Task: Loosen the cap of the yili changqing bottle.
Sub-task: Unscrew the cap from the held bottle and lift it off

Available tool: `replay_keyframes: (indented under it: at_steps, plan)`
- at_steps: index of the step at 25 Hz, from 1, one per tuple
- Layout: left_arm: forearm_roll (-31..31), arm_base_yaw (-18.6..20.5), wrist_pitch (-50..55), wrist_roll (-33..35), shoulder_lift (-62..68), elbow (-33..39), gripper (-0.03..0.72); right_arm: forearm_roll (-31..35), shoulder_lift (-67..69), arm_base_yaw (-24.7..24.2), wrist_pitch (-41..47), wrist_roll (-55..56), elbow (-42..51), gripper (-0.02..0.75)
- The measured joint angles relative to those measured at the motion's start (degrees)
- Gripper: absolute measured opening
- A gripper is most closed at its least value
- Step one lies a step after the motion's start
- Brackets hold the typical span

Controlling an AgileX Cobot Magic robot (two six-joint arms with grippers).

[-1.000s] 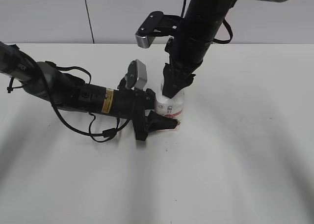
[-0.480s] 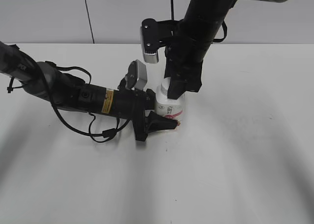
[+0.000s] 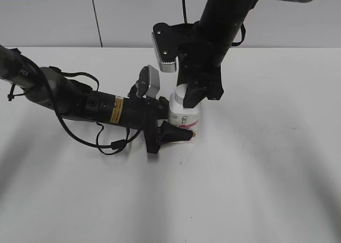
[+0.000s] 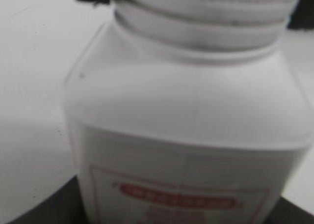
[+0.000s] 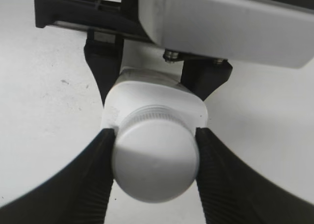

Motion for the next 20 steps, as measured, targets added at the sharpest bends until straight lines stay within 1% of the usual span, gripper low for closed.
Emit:
replay_keyframes:
  at_steps: [11,13,17,20]
  plan:
    - [0.5,0.0,-0.3,0.0,0.0,0.0,0.394,1.2,0.0,-0.1,0.4,0.5,0.0,0.407]
    - [0.6,0.0,-0.4,-0.1,0.0,0.0,0.394,2.3,0.0,-0.1,0.5,0.6,0.0,0.425]
    - [0.6,0.0,-0.4,-0.2,0.0,0.0,0.394,3.1,0.0,-0.1,1.2,1.0,0.0,0.489]
    - [0.6,0.0,-0.4,-0.2,0.0,0.0,0.394,3.2,0.0,-0.1,1.6,2.1,0.0,0.504]
